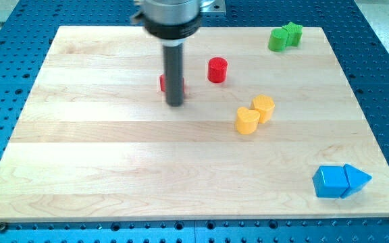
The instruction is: Move the red blocks diagonal to the green blocks
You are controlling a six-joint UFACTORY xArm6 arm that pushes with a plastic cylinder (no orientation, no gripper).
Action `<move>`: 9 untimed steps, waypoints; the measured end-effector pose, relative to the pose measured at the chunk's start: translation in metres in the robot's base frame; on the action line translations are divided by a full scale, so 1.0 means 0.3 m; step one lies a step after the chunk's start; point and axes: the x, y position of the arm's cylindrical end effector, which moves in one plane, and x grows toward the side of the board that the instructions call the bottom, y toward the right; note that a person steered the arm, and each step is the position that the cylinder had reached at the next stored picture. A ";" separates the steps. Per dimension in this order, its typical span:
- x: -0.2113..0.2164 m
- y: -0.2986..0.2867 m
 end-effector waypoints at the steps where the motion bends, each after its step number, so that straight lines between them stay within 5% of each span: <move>1: -0.074 -0.079; 2: -0.102 -0.048; 4: -0.215 0.478; 5: -0.312 0.590; 8: -0.375 0.468; 9: -0.165 0.386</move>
